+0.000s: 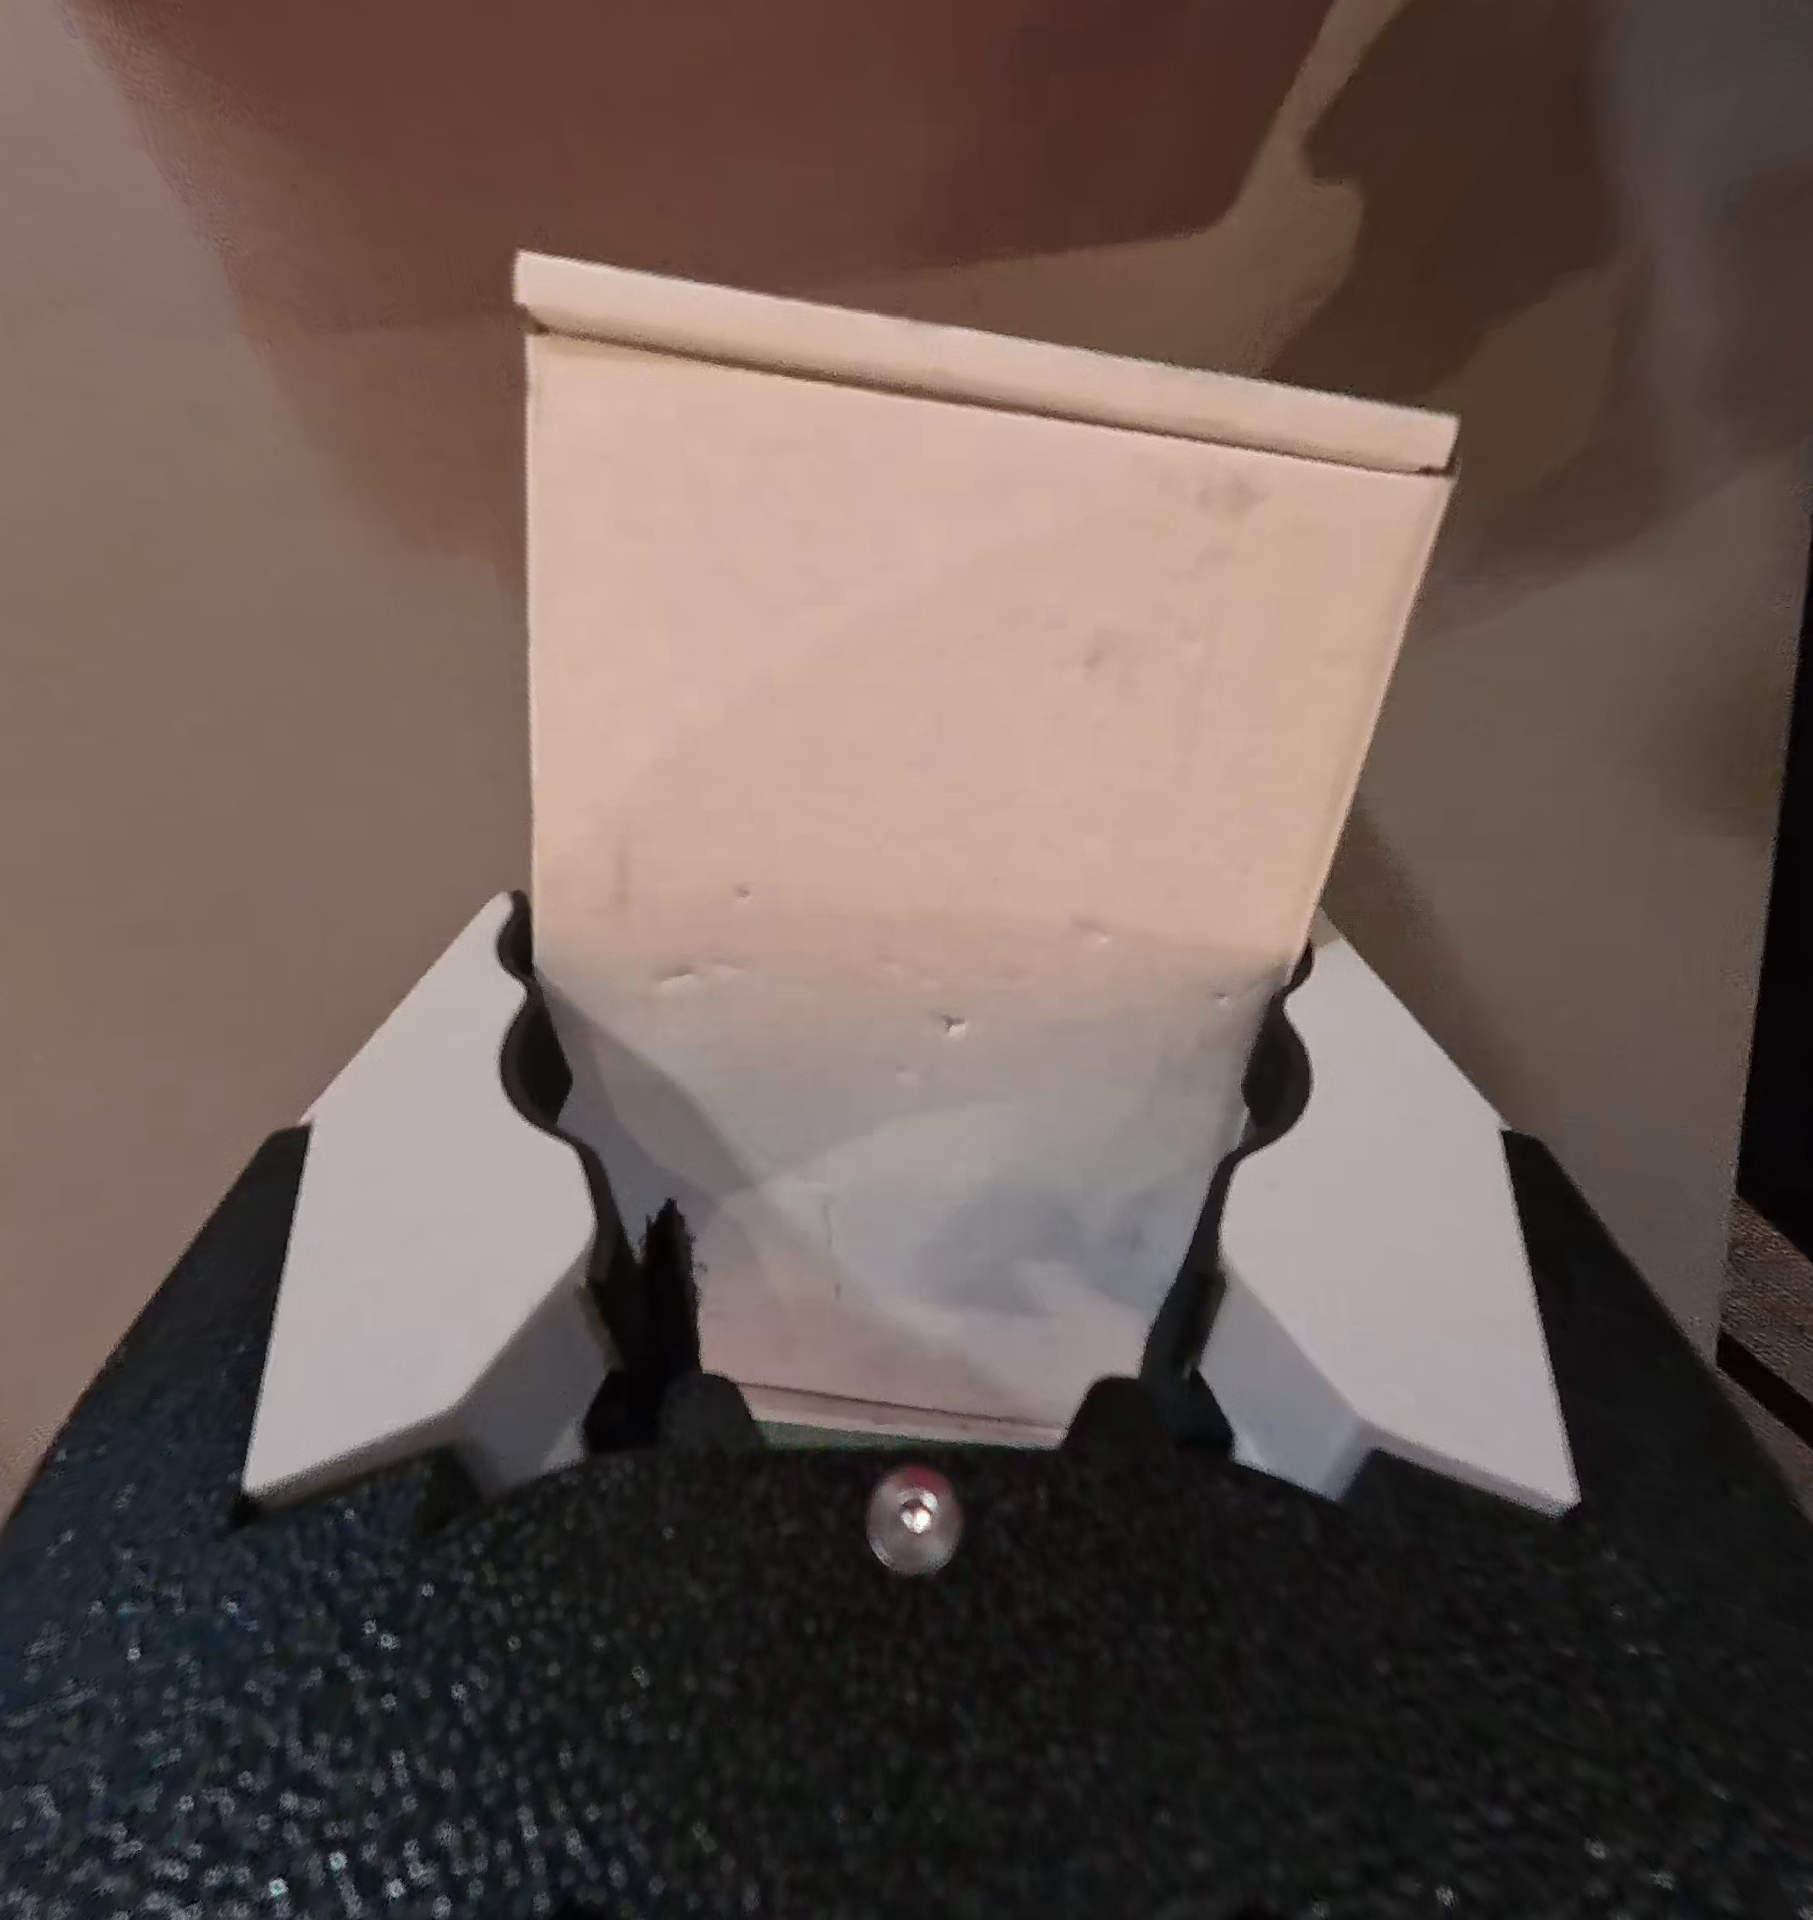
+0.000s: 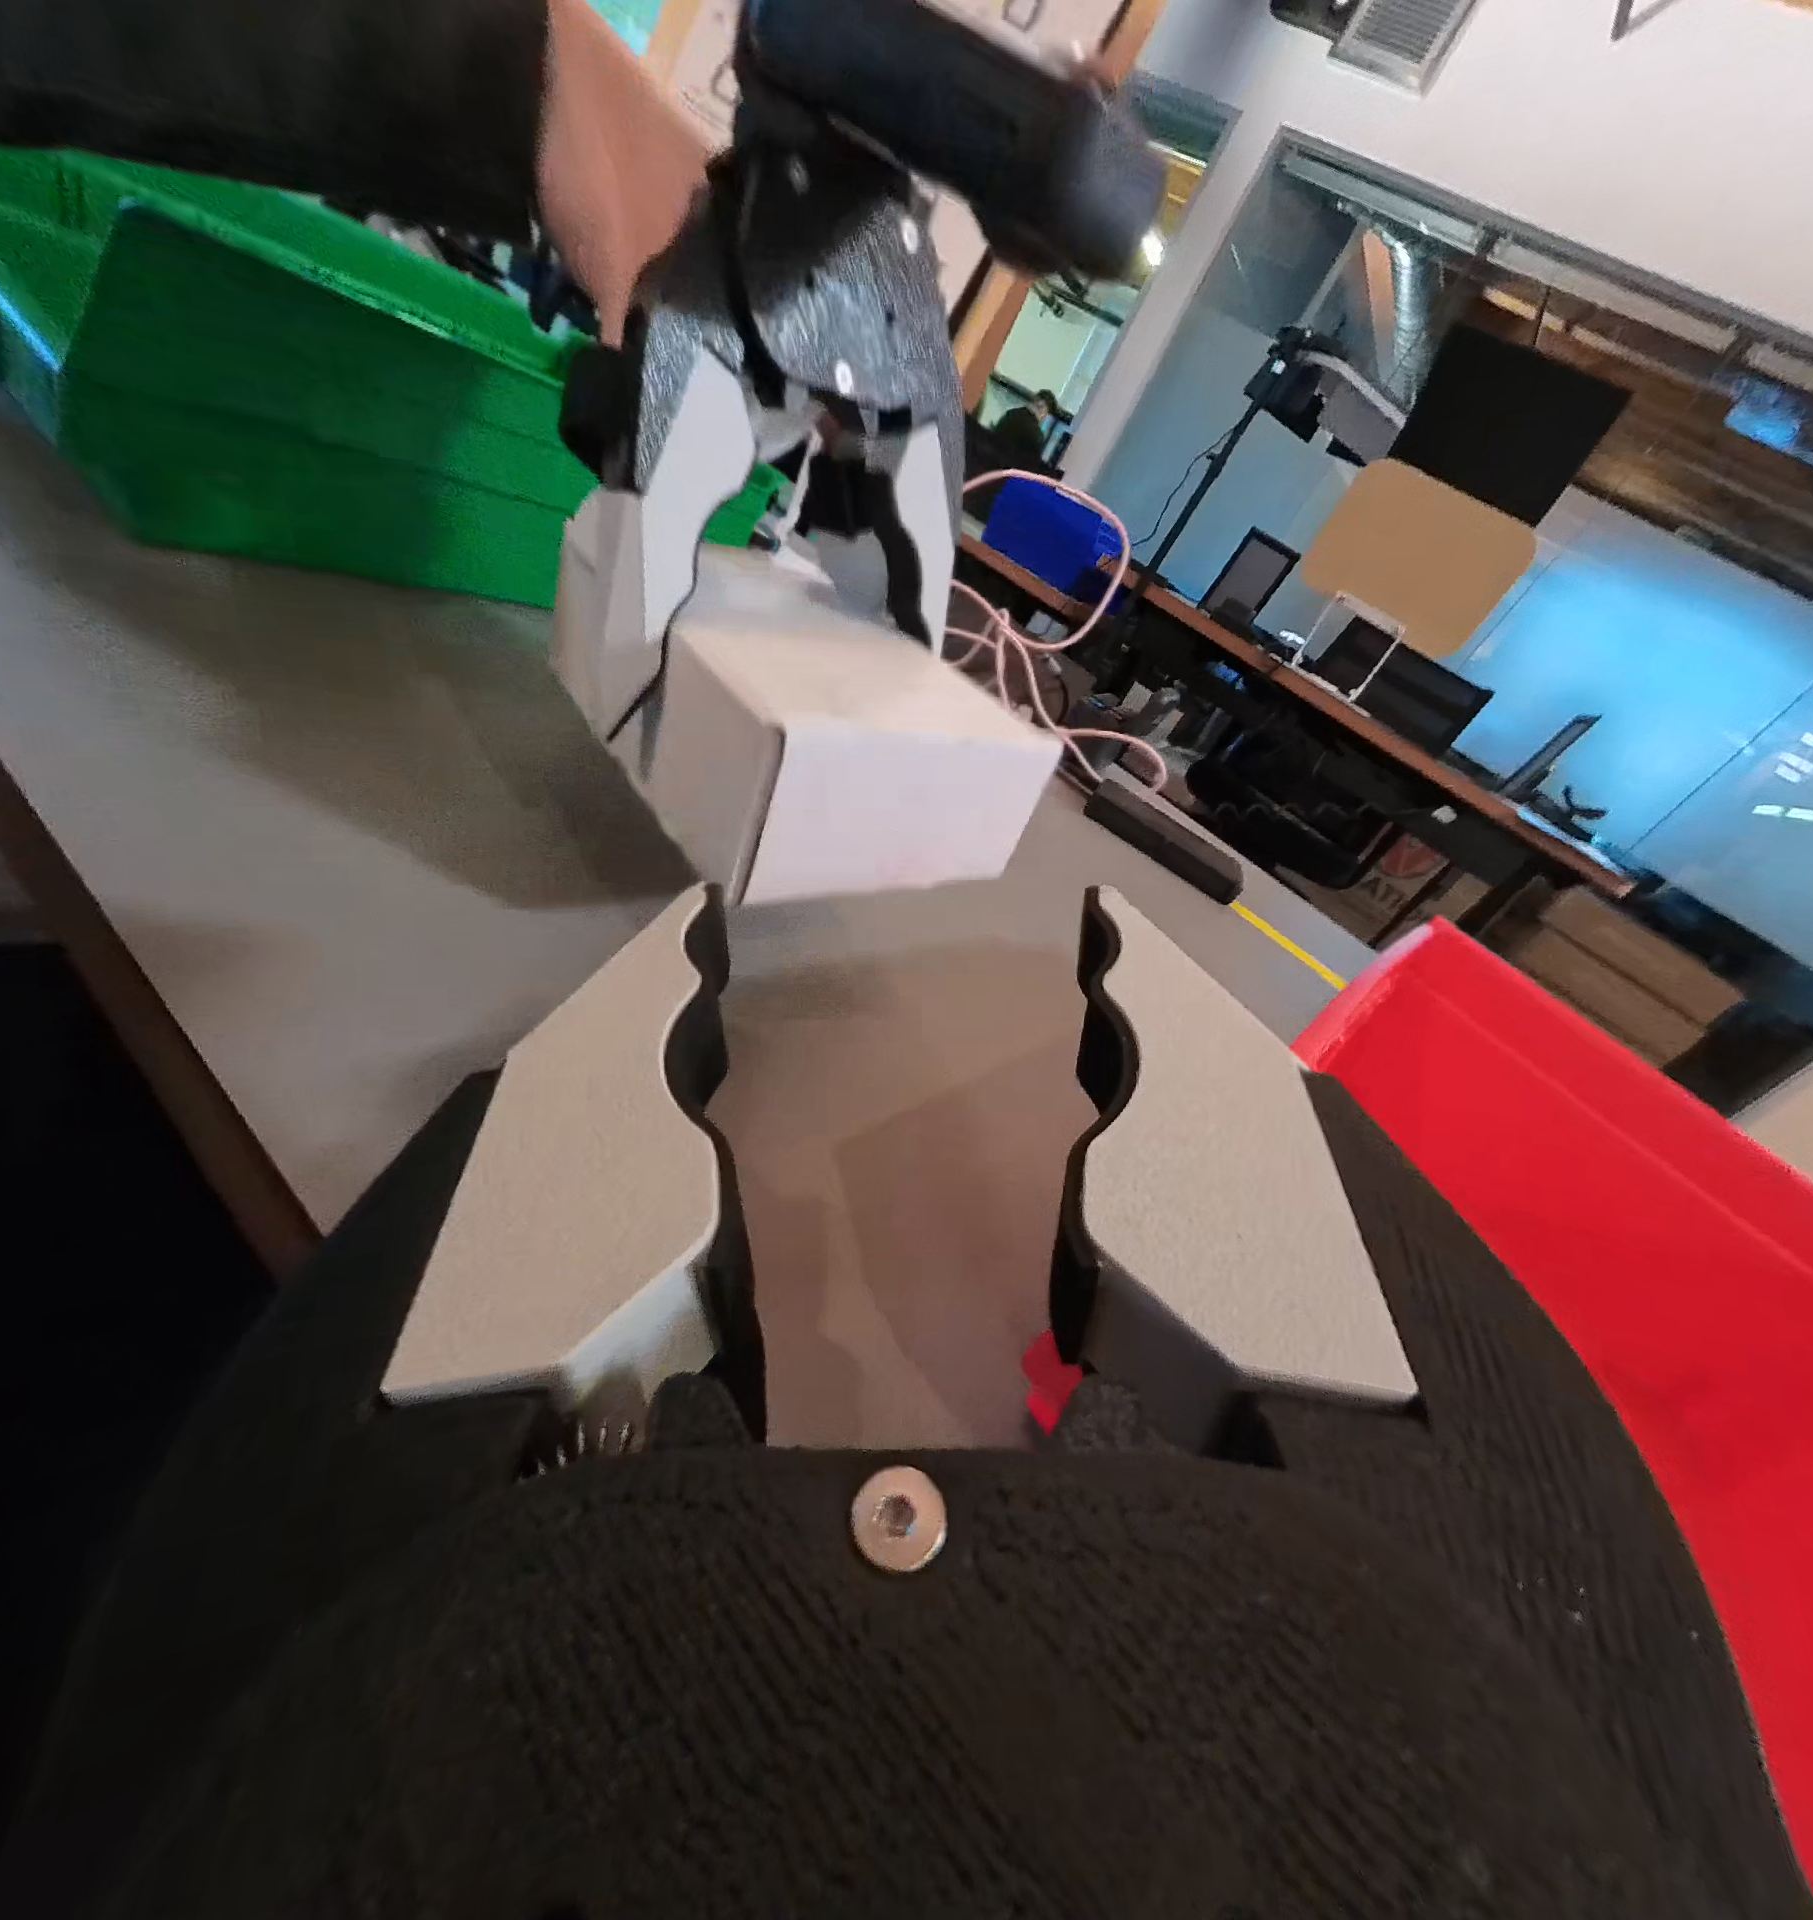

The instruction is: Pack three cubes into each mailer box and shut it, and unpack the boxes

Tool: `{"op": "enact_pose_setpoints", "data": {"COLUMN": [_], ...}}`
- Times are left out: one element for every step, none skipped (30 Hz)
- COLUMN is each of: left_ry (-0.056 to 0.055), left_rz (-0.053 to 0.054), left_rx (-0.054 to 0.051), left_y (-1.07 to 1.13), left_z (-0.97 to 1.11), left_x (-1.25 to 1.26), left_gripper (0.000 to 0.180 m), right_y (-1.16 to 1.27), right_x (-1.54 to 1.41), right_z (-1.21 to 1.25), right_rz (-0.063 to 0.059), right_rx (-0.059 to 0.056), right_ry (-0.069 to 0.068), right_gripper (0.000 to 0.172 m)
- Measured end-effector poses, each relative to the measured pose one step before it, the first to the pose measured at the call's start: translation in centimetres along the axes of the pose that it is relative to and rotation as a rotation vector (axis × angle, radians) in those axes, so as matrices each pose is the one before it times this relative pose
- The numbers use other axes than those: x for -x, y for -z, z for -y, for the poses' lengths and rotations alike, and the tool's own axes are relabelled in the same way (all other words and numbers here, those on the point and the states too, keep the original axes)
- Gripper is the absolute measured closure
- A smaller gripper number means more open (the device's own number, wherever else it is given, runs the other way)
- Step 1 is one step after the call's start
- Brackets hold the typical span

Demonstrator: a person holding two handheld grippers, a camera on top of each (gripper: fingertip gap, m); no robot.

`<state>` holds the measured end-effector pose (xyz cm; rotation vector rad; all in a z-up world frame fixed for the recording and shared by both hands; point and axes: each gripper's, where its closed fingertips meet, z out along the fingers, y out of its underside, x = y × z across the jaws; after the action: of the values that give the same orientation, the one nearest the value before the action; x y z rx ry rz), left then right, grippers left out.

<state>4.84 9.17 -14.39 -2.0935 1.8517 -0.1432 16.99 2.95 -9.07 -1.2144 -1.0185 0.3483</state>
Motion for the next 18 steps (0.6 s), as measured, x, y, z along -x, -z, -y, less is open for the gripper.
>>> {"op": "enact_pose_setpoints", "data": {"left_ry": [0.0012, 0.0114, 0.0159, 0.0199, 0.0207, 0.02, 0.0216, 0.021, 0.0192, 0.0202, 0.0212, 0.0086, 0.0076, 0.0082, 0.005, 0.0065, 0.0176, 0.0116], "left_rz": [-0.0085, -0.0068, -0.0037, -0.0033, -0.0007, 0.0021, 0.0009, 0.0034, 0.0076, 0.0116, 0.014, 0.0081, 0.0057, 0.0093, 0.0026, 0.019, 0.0251, 0.0257], "left_rx": [0.0021, 0.0002, -0.0027, -0.0056, -0.0061, 0.0002, 0.0013, -0.0025, -0.0036, -0.0132, -0.0242, -0.0175, -0.0022, 0.0011, 0.0, 0.0027, 0.0144, 0.0138], "left_y": [-0.986, -0.815, -0.641, -0.495, -0.329, -0.208, -0.101, -0.005, 0.027, 0.051, 0.077, 0.11, 0.082, 0.053, 0.013, 0.019, -0.035, -0.078], "left_z": [0.305, 0.264, 0.206, 0.165, 0.127, 0.002, -0.026, -0.029, -0.052, -0.006, 0.045, -0.171, -0.479, -0.609, -0.643, -0.673, -0.892, -0.882], "left_x": [-0.452, -0.297, -0.147, -0.089, -0.013, 0.027, 0.018, 0.008, 0.046, 0.064, 0.075, -0.051, -0.091, -0.018, -0.088, 0.225, 0.364, 0.384], "left_gripper": [0.047, 0.047, 0.047, 0.047, 0.048, 0.049, 0.045, 0.042, 0.038, 0.035, 0.031, 0.028, 0.024, 0.021, 0.021, 0.021, 0.023, 0.025], "right_y": [0.005, -0.006, -0.031, -0.048, -0.053, -0.032, -0.032, -0.03, -0.046, -0.041, -0.033, -0.03, -0.015, -0.017, -0.02, -0.064, -0.161, -0.287], "right_x": [0.13, 0.153, 0.21, 0.184, 0.12, 0.11, 0.101, 0.083, 0.072, 0.046, 0.037, 0.06, 0.09, 0.125, 0.194, 0.26, 0.246, 0.237], "right_z": [-0.023, 0.044, 0.048, 0.029, -0.007, -0.043, -0.032, -0.007, -0.032, -0.044, -0.014, 0.002, 0.039, 0.102, 0.142, 0.16, 0.133, 0.071], "right_rz": [-0.0021, 0.0008, 0.0052, 0.0046, 0.0002, 0.0, 0.0003, 0.0001, 0.0006, -0.0008, -0.0016, -0.0004, 0.0009, 0.0018, 0.0057, 0.0103, 0.0124, 0.0146], "right_rx": [-0.0006, -0.0031, -0.0035, -0.0015, 0.0022, 0.0041, 0.0027, 0.0014, 0.0027, 0.003, 0.0013, -0.0002, -0.003, -0.0067, -0.0087, -0.009, -0.0065, 0.0003], "right_ry": [0.0269, 0.0209, 0.0145, 0.0098, 0.0106, 0.0116, 0.011, 0.0093, 0.0073, 0.0065, 0.0074, 0.0075, 0.0081, 0.0096, 0.0095, 0.0068, 0.0022, -0.0028], "right_gripper": [0.105, 0.105, 0.105, 0.105, 0.105, 0.105, 0.105, 0.105, 0.105, 0.105, 0.105, 0.105, 0.104, 0.104, 0.104, 0.104, 0.104, 0.103]}}
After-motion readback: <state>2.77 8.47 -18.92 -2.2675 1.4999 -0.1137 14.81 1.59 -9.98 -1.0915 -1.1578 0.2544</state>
